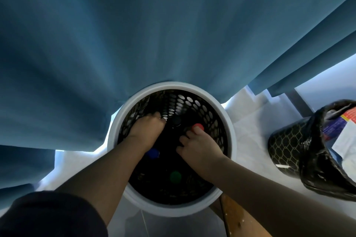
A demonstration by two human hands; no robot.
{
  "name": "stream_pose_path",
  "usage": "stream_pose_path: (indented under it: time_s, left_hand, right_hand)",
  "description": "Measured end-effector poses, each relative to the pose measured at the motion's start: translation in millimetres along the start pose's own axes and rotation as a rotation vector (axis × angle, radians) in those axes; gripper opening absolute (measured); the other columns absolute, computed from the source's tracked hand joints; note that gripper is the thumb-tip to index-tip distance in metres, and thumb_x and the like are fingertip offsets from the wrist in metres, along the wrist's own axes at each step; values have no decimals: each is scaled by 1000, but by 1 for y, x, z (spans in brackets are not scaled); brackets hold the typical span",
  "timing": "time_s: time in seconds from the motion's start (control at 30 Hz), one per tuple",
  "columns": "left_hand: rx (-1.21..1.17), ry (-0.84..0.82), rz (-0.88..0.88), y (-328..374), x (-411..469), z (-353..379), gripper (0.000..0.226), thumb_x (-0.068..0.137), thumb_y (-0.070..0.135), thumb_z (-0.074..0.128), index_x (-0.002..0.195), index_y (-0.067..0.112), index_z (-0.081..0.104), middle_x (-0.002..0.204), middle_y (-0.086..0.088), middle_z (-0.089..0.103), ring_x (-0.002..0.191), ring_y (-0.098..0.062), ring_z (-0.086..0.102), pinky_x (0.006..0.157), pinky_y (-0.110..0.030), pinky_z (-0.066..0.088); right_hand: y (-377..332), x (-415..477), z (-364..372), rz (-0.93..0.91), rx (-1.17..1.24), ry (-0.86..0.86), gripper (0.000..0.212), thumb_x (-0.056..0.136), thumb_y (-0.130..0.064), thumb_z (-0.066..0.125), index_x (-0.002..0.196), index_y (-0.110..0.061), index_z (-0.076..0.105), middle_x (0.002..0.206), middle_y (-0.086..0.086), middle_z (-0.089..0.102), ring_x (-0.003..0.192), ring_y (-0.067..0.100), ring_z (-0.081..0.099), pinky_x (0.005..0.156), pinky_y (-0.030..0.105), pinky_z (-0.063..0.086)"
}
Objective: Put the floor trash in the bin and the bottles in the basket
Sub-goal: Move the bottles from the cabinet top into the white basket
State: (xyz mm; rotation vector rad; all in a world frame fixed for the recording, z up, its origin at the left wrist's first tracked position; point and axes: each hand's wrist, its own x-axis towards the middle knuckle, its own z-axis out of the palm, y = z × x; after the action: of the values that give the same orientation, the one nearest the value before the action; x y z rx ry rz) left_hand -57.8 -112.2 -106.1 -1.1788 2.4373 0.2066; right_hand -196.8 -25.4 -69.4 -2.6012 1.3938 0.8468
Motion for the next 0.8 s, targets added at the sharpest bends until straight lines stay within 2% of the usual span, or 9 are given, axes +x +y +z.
stream_pose_path:
  time_s: [0.1,0.2,0.3,0.37,0.4,0.47,0.57,0.67,0.8]
  left_hand:
    - [42,-32,-30,-3,-1,1,35,91,2,49,125,5,49,126,-15,47,113,-30,51,85,-36,47]
    - [68,-1,-5,1,-2,-4,36,91,2,45,127,4,48,128,-14,45,119,-30,45,89,-37,45]
    - [140,138,283,4,-15,-6,29,80,8,60,109,11,61,114,-10,56,108,-28,52,83,-37,44]
    - [159,145,441,6,-26,-5,21,69,11,70,90,15,68,94,-6,63,91,-25,60,73,-34,47]
    - [153,74,485,7,-30,0,19,75,11,66,93,14,67,97,-7,62,92,-26,60,75,-35,48]
    - [158,-108,451,9,-35,12,28,89,8,49,114,11,60,116,-11,54,106,-31,53,84,-38,44]
    - [109,-288,333,8,-33,19,37,95,12,44,130,14,52,128,-11,48,115,-33,51,87,-38,44]
    - [5,-368,284,6,-25,25,38,95,12,44,132,17,53,131,-11,49,118,-33,51,92,-38,44]
    - [-7,-363,285,11,-20,27,35,94,5,43,123,9,60,128,-14,54,116,-33,54,92,-40,46]
  right_hand:
    - [-4,1,1,-28,-41,-83,31,94,-16,47,123,-11,57,126,13,55,119,34,45,109,44,23]
    - [-6,-4,2,-38,102,-220,28,94,-5,45,118,-5,59,123,14,58,115,33,51,92,41,40]
    - [-6,-5,4,7,223,-307,25,93,0,45,112,-5,60,120,12,59,111,31,57,81,39,48]
    - [-5,-4,3,24,252,-314,25,93,1,45,111,-4,61,119,12,59,108,31,59,81,40,49]
    - [-4,-4,2,30,264,-320,26,93,1,44,112,-4,61,120,13,59,109,31,58,82,40,49]
    - [-3,-3,1,46,294,-342,28,93,1,43,116,-2,59,124,14,57,113,32,57,86,40,48]
    - [-4,0,0,99,334,-360,30,92,3,44,119,-2,58,126,14,56,115,34,55,88,43,49]
    - [-5,6,2,134,378,-350,33,92,2,44,120,-4,59,127,15,56,117,35,54,89,44,49]
    - [-5,10,7,172,417,-344,33,93,1,42,122,-4,58,128,16,55,119,36,54,93,44,48]
